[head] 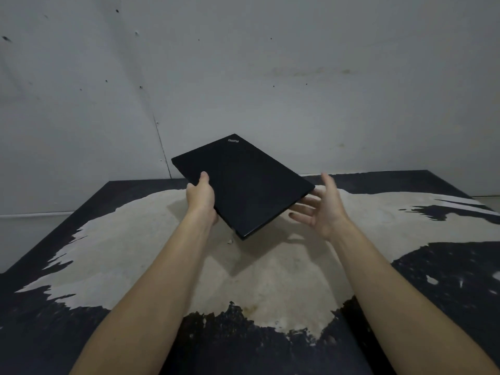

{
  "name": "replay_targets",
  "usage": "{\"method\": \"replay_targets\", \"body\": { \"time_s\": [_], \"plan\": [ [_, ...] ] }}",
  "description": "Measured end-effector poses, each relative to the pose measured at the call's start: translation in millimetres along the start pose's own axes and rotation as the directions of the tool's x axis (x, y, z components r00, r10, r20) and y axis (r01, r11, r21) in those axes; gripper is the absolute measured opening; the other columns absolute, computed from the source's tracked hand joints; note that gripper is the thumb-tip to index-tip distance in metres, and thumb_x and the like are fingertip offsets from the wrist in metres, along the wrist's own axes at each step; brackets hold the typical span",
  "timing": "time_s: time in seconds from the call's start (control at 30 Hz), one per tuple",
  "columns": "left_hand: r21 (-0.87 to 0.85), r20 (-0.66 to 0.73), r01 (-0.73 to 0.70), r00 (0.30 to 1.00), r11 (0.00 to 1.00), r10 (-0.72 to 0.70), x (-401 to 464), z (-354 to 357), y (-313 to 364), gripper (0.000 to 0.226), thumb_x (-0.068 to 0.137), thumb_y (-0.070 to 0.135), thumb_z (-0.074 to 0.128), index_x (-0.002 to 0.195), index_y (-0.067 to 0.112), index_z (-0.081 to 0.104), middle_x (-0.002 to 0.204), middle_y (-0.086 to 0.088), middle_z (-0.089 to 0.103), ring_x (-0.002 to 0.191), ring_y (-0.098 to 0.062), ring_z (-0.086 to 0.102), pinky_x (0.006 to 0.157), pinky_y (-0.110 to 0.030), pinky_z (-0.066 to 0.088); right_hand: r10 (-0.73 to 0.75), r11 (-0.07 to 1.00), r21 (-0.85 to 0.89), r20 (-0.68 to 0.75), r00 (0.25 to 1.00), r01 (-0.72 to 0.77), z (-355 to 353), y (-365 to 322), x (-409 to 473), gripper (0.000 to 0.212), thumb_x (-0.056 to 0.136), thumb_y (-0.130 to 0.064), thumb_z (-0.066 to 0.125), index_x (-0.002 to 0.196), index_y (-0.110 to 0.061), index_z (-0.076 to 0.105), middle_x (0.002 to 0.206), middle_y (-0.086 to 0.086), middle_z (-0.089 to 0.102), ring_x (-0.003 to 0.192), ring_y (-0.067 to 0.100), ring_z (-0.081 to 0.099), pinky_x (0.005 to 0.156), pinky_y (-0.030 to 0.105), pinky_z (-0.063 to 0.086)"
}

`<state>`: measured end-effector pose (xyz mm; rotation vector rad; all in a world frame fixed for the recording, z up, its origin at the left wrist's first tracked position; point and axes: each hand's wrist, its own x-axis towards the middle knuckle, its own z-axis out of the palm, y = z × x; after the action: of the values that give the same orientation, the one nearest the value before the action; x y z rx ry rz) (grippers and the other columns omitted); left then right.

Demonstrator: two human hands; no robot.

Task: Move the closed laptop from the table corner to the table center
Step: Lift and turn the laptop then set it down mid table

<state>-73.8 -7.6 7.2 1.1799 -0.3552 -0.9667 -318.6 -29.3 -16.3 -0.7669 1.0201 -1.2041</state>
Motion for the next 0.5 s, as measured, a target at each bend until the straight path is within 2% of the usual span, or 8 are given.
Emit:
{"method": "replay_targets", "body": {
  "time_s": [0.1, 0.17, 0.27, 0.33, 0.4, 0.43, 0.5],
  "plan": [
    [0.049, 0.076, 0.053, 0.996, 0.997, -0.056, 2, -12, 10, 0.036, 0.1, 0.039, 0.062, 0.13, 0.02, 0.053, 0.118, -0.008, 0.071, 0.097, -0.032, 0.073, 0.073, -0.049, 0.062, 0.026, 0.998, -0.054, -0.019, 0.999, -0.027, -17, -20, 12, 0.073, 0.094, -0.065, 0.052, 0.131, -0.003, 0.058, 0.11, 0.018, 0.073, 0.092, 0.034, 0.076, 0.079, 0.048, 0.062],
    [0.102, 0.121, 0.075, 0.989, 0.992, -0.087, -1, -18, 14, 0.033, 0.1, 0.037, 0.063, 0.127, 0.02, 0.055, 0.113, -0.009, 0.073, 0.094, -0.032, 0.073, 0.064, -0.045, 0.061, 0.047, 0.988, -0.151, 0.015, 0.999, -0.044, -16, -30, 18, 0.073, 0.095, -0.066, 0.052, 0.133, -0.005, 0.058, 0.115, 0.018, 0.073, 0.094, 0.031, 0.074, 0.08, 0.045, 0.06],
    [0.181, 0.191, 0.089, 0.974, 0.98, -0.124, -6, -22, 13, 0.028, 0.1, 0.036, 0.064, 0.122, 0.018, 0.06, 0.106, -0.011, 0.074, 0.088, -0.031, 0.072, 0.06, -0.041, 0.058, 0.079, 0.955, -0.294, 0.101, 0.992, -0.046, -5, -38, 24, 0.073, 0.094, -0.068, 0.052, 0.133, -0.007, 0.058, 0.121, 0.019, 0.073, 0.102, 0.033, 0.074, 0.08, 0.042, 0.06],
    [0.229, 0.237, 0.094, 0.96, 0.969, -0.149, -11, -22, 12, 0.021, 0.101, 0.036, 0.062, 0.112, 0.017, 0.063, 0.093, -0.009, 0.077, 0.078, -0.027, 0.074, 0.057, -0.037, 0.058, 0.09, 0.936, -0.349, 0.14, 0.986, -0.036, 2, -41, 27, 0.074, 0.092, -0.07, 0.054, 0.133, -0.009, 0.058, 0.117, 0.016, 0.073, 0.096, 0.03, 0.075, 0.071, 0.038, 0.06],
    [0.257, 0.277, 0.088, 0.947, 0.963, -0.16, -14, -21, 9, 0.018, 0.103, 0.033, 0.06, 0.105, 0.016, 0.064, 0.073, -0.003, 0.078, 0.061, -0.02, 0.074, 0.046, -0.031, 0.056, 0.108, 0.926, -0.377, 0.172, 0.979, -0.036, 5, -44, 30, 0.077, 0.09, -0.071, 0.056, 0.133, -0.008, 0.059, 0.111, 0.014, 0.073, 0.088, 0.027, 0.074, 0.068, 0.035, 0.059],
    [0.264, 0.292, 0.085, 0.943, 0.961, -0.163, -15, -20, 8, 0.019, 0.103, 0.032, 0.06, 0.108, 0.014, 0.066, 0.068, -0.002, 0.077, 0.055, -0.018, 0.074, 0.042, -0.029, 0.055, 0.118, 0.921, -0.389, 0.178, 0.977, -0.041, 6, -45, 31, 0.078, 0.089, -0.072, 0.056, 0.131, -0.007, 0.061, 0.11, 0.013, 0.073, 0.086, 0.027, 0.074, 0.069, 0.035, 0.059],
    [0.278, 0.326, 0.073, 0.931, 0.958, -0.166, -15, -18, 6, 0.028, 0.102, 0.031, 0.062, 0.122, 0.012, 0.067, 0.073, -0.003, 0.078, 0.054, -0.017, 0.074, 0.042, -0.028, 0.056, 0.15, 0.906, -0.418, 0.181, 0.972, -0.061, 6, -46, 33, 0.072, 0.091, -0.072, 0.054, 0.12, -0.007, 0.066, 0.097, 0.009, 0.073, 0.077, 0.024, 0.071, 0.069, 0.034, 0.056]
  ]
}}
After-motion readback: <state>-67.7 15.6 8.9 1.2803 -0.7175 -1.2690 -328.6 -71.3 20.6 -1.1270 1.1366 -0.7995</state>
